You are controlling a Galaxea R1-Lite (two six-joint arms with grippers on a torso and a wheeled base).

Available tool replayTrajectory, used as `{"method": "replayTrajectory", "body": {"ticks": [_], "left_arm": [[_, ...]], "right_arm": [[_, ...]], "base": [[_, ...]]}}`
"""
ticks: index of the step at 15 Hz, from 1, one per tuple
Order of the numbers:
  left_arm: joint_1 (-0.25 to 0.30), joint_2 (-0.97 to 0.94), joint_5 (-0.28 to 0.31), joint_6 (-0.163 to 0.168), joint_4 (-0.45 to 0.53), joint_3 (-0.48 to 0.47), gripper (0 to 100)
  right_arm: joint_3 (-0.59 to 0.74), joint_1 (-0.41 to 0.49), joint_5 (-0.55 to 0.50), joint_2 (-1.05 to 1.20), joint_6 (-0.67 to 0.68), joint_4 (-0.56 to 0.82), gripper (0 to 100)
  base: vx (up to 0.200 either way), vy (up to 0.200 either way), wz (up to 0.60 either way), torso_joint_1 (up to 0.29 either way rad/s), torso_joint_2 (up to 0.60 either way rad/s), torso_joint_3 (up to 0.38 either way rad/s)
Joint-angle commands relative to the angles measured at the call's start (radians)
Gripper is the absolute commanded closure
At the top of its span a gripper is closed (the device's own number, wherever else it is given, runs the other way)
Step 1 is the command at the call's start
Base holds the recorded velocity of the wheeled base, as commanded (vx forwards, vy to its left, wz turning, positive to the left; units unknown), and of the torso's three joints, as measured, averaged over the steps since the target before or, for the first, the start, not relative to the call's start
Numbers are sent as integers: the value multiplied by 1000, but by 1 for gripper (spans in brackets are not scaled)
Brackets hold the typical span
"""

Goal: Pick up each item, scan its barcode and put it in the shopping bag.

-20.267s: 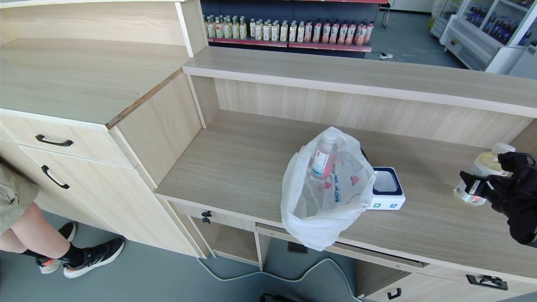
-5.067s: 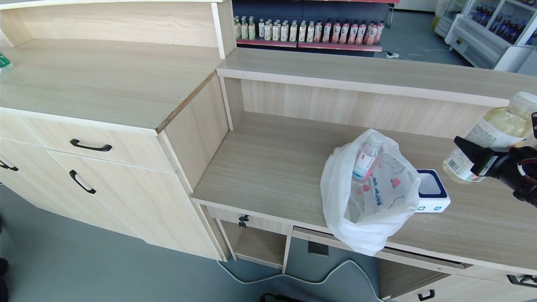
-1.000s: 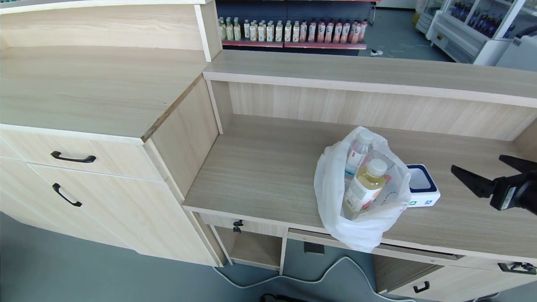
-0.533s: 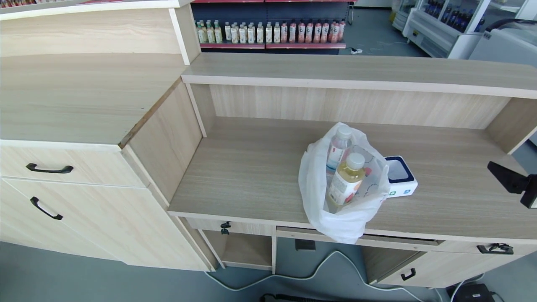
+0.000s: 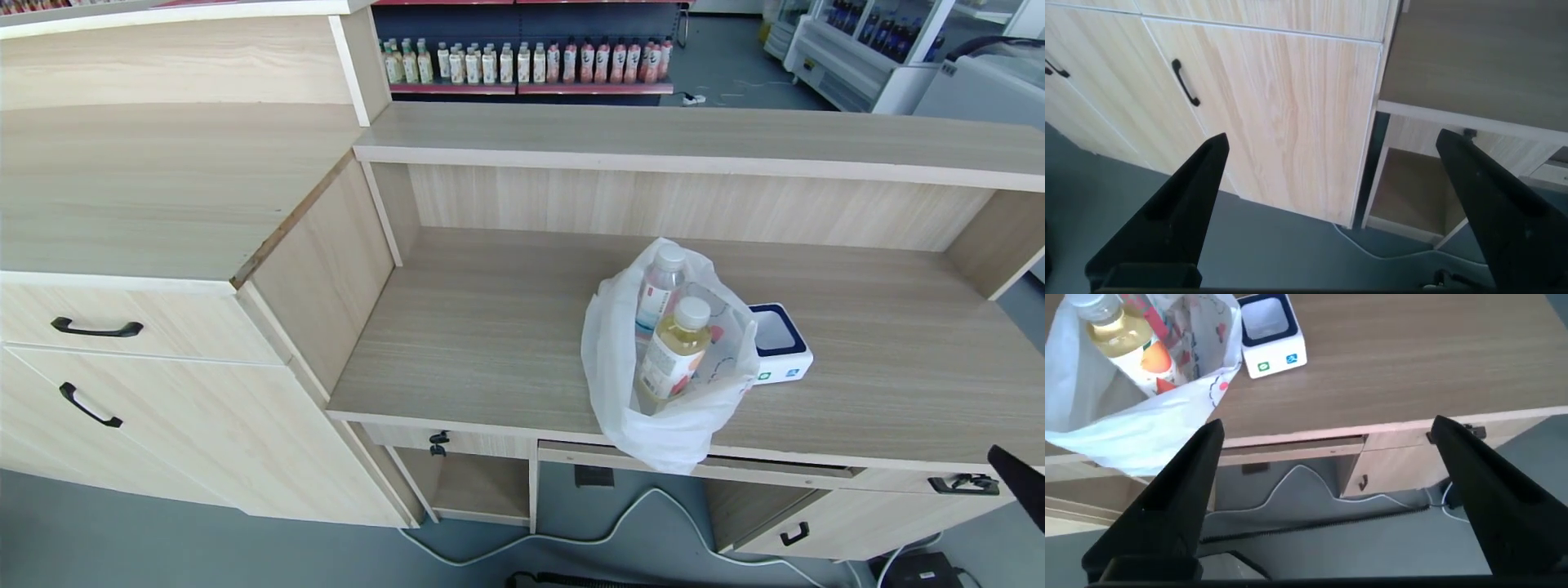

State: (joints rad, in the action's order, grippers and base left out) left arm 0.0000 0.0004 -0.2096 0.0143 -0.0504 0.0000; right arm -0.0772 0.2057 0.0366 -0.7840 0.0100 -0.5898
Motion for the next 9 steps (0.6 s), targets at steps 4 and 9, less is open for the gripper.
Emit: {"method": "replayTrajectory", "body": {"ticks": [4,9], "left_arm": [[0,0,-1,0,0,0,0],[0,0,-2,1,0,0,0]], "right_arm": [[77,-146,-103,583,30,435,0],[77,-201,-116,778,31,564,0]], "base": [[0,0,0,0,0,0],[0,0,0,0,0,0]]}}
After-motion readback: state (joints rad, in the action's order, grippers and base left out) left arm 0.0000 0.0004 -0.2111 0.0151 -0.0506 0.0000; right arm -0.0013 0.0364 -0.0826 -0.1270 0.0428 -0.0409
